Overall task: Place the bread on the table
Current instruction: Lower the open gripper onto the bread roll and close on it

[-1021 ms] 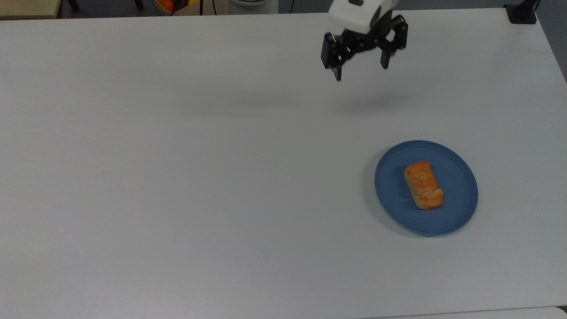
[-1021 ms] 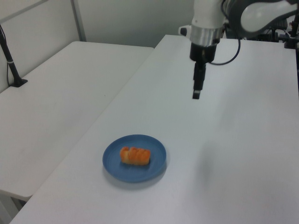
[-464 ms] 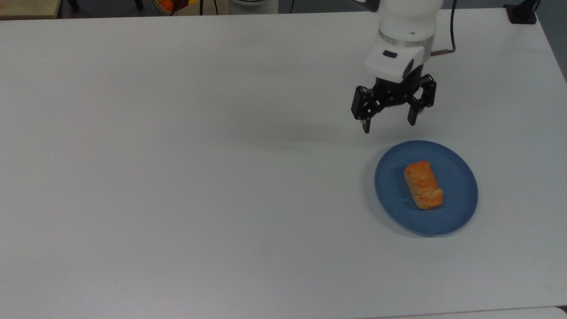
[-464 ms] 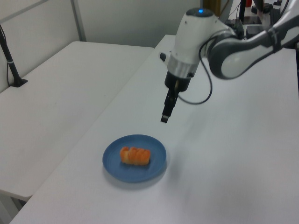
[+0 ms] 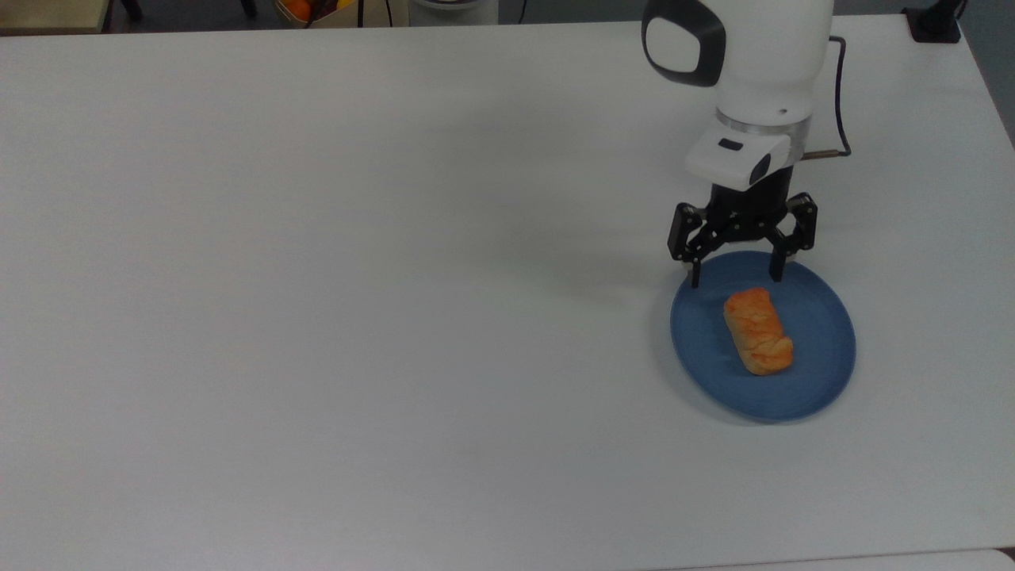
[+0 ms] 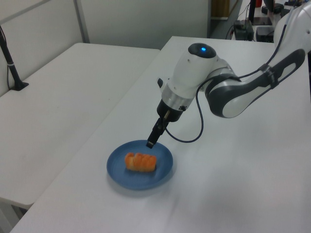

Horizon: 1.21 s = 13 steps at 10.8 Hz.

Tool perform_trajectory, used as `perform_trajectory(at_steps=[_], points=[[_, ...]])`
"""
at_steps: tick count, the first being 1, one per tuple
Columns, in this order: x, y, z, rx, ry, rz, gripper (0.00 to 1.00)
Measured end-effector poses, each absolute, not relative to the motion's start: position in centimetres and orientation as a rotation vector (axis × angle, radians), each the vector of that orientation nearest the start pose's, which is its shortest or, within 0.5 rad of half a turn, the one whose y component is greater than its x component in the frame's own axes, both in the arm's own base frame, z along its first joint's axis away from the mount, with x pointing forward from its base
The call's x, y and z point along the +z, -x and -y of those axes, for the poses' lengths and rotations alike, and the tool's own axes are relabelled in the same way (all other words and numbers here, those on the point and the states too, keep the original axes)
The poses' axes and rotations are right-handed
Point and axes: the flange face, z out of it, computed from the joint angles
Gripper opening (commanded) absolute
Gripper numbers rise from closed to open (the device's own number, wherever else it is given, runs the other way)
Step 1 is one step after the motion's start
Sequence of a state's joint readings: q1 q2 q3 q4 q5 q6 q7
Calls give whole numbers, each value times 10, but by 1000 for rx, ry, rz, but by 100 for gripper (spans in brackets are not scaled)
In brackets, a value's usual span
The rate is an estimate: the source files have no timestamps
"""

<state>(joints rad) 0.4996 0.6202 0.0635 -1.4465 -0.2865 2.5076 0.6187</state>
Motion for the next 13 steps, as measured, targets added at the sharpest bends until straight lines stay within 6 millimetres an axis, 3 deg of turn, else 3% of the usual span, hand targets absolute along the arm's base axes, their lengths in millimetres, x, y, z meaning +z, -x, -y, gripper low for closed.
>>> perform_trajectory(at_steps=[4,6,7,8,9,10,11,13], points=[[340,-649,-408,-820,2919,267,100],[332,-646,-416,-812,2919,290,100],[328,-642,-422,-805,2919,304,95],[323,-639,-427,-795,2921,317,74],[317,-636,-430,-789,2927,333,46],[312,-635,-433,-805,2939,375,27],[310,-633,-435,-817,2944,407,16],[310,-630,-439,-817,2941,421,10]])
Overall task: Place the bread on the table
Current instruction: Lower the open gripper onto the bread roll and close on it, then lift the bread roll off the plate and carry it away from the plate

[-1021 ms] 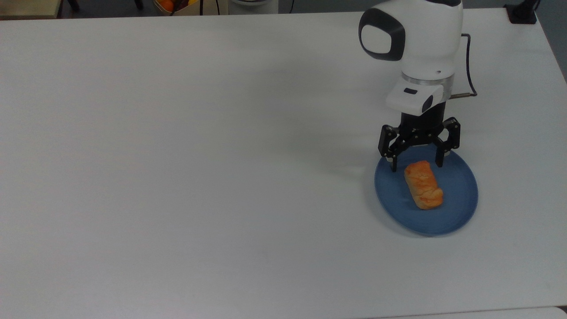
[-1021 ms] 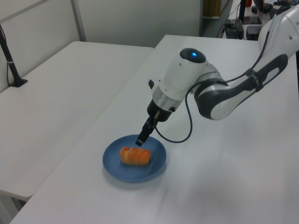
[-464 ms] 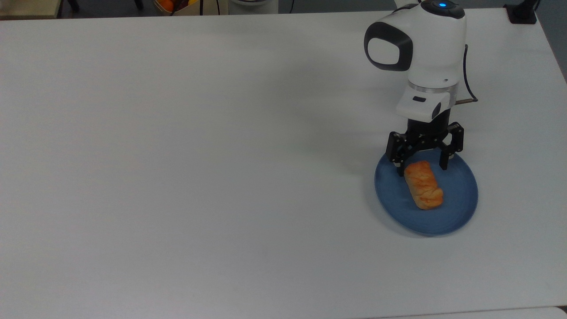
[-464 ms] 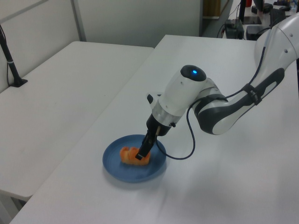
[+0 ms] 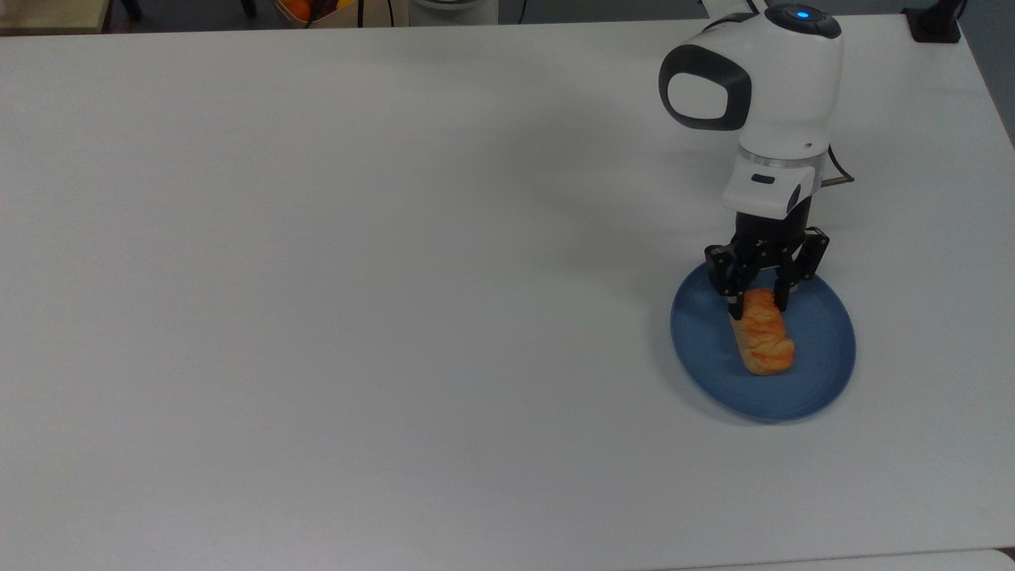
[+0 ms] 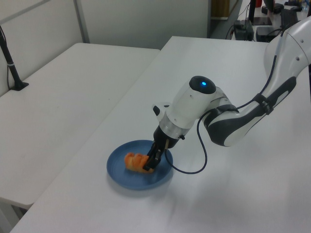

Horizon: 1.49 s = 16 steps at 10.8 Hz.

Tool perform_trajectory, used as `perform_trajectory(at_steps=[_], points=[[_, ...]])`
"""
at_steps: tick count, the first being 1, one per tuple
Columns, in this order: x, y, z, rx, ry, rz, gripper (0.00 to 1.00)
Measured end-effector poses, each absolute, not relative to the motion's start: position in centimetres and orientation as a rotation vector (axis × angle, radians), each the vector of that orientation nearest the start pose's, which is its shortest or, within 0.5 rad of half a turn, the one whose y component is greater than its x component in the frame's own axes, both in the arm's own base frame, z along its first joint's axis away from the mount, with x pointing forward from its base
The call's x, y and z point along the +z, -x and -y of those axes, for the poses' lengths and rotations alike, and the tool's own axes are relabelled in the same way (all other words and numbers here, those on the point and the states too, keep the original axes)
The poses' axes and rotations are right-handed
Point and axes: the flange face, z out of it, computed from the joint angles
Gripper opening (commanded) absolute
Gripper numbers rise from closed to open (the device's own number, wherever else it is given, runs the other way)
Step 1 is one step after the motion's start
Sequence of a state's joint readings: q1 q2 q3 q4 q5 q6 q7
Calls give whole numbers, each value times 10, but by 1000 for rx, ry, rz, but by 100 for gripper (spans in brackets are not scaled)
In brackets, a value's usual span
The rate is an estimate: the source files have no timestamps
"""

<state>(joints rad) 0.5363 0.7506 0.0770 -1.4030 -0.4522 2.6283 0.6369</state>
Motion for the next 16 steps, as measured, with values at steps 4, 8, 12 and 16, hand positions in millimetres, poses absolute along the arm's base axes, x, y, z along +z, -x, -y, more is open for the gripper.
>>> perform_trajectory(at_steps=[4,8,12,16], points=[[311,-632,-437,-821,2940,416,10],[328,-638,-430,-851,2929,393,10],[405,-641,-393,-929,2882,273,10],[453,-619,-307,-851,2982,142,10]])
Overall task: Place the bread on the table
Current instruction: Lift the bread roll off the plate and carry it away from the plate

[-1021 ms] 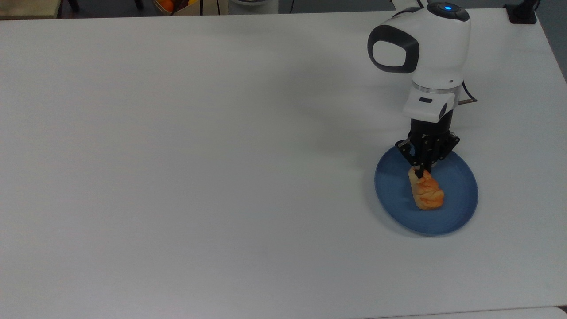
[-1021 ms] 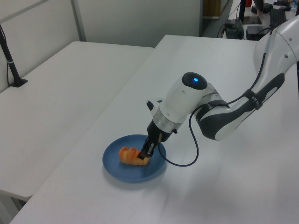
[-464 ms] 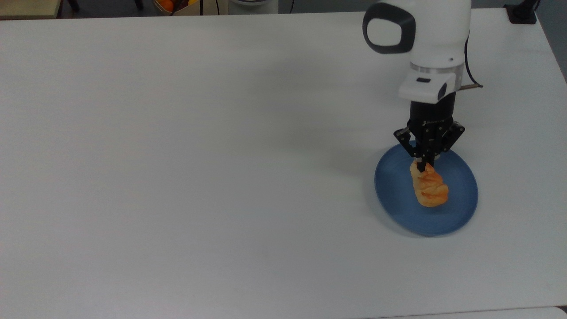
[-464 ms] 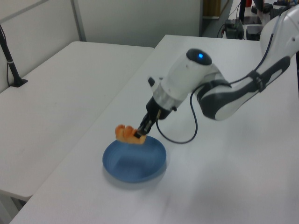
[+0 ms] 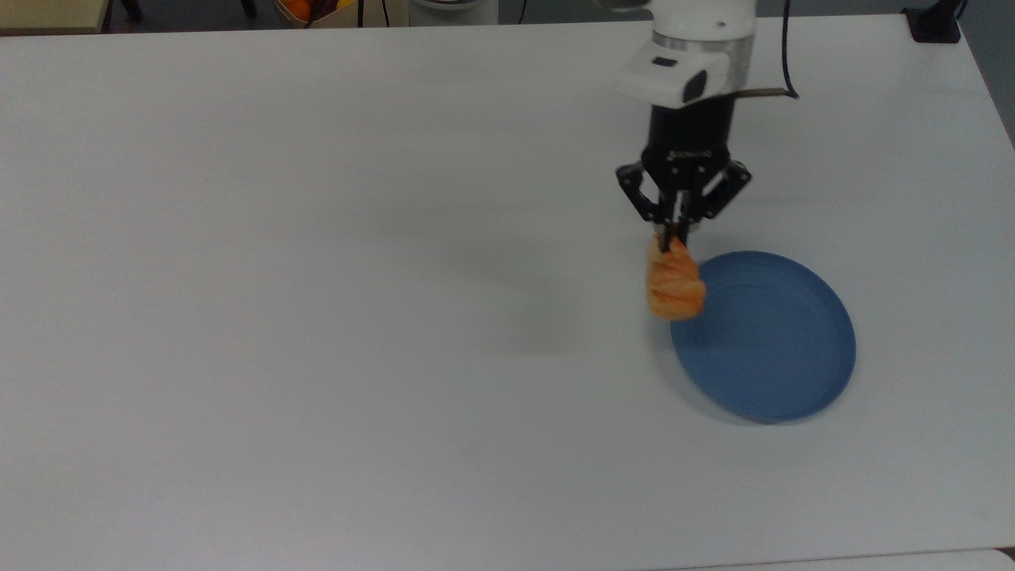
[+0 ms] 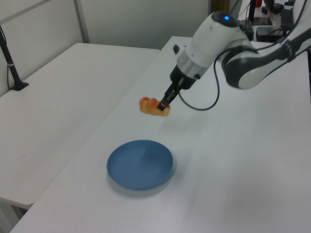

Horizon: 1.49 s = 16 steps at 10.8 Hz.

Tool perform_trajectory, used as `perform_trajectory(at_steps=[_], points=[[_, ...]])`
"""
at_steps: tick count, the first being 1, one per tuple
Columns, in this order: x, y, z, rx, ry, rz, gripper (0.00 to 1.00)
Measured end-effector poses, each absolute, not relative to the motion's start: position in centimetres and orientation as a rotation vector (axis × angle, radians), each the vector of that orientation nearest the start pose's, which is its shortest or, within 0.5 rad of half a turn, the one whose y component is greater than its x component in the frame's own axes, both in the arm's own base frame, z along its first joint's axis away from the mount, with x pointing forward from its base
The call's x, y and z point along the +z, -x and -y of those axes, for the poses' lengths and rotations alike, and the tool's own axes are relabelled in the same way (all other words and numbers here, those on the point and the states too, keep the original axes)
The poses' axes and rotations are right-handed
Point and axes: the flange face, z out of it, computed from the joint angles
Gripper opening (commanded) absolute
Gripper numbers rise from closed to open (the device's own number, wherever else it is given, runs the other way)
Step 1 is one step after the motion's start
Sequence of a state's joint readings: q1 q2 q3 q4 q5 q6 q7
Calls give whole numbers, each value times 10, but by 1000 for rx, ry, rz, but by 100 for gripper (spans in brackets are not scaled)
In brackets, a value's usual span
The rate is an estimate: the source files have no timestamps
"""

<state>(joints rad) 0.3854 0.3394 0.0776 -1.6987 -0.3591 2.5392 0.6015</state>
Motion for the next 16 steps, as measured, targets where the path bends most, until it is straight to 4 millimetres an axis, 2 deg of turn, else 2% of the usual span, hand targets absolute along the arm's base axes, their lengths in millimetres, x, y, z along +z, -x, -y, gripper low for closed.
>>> perform_trajectory(at_steps=[2,3,5,6,7,9,10,12,14,16], points=[[472,-604,-261,-614,3041,170,10],[483,-595,-236,-456,3046,251,10],[511,-578,-167,-185,3016,434,10],[524,-566,-120,-56,2996,524,10],[524,-558,-92,36,2980,583,10],[502,-549,-28,191,2935,656,10],[487,-545,11,231,2929,640,11],[464,-536,67,259,2946,563,12],[429,-531,96,168,2989,491,12],[386,-524,110,44,3032,505,12]])
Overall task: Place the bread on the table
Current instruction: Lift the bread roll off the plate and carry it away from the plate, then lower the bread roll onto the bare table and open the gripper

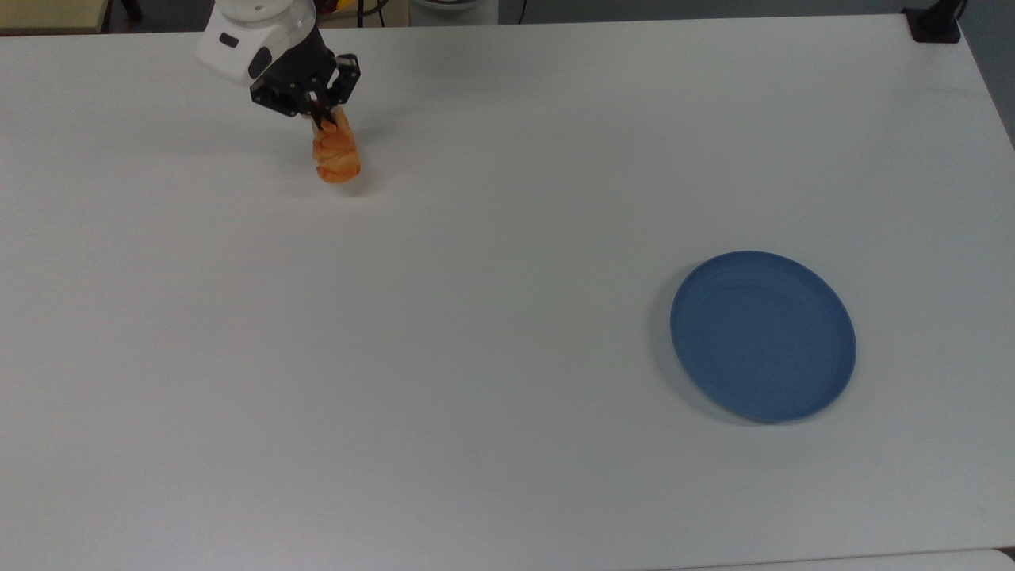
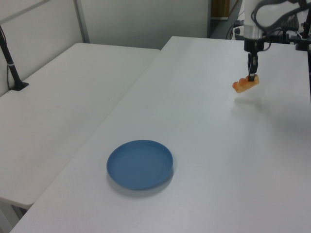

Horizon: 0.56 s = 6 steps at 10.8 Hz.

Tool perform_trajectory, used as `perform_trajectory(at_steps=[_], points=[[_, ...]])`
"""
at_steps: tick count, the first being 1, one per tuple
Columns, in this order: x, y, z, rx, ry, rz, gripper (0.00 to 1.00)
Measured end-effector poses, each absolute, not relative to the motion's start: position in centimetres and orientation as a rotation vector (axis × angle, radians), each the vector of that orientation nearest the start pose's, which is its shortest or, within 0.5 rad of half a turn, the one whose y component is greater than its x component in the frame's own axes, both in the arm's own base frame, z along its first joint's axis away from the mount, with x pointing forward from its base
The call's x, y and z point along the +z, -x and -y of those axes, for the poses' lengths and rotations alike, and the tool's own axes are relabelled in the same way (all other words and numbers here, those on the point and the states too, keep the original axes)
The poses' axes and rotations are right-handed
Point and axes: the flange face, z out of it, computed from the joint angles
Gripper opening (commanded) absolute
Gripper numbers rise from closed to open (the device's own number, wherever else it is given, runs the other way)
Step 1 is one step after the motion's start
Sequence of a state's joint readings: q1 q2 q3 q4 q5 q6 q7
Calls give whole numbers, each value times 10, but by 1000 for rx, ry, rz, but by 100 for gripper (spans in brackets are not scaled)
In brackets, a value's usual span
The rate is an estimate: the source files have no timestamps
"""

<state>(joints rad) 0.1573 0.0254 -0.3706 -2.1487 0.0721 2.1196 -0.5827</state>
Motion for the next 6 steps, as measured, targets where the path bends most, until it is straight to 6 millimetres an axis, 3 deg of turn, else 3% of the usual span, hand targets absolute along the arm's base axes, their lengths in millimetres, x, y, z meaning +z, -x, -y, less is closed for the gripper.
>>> perform_trajectory(at_steps=[1,3,6], points=[[376,-520,114,24,3030,549,12],[375,-521,108,-6,3017,613,12],[358,-529,63,-180,3028,681,12]])
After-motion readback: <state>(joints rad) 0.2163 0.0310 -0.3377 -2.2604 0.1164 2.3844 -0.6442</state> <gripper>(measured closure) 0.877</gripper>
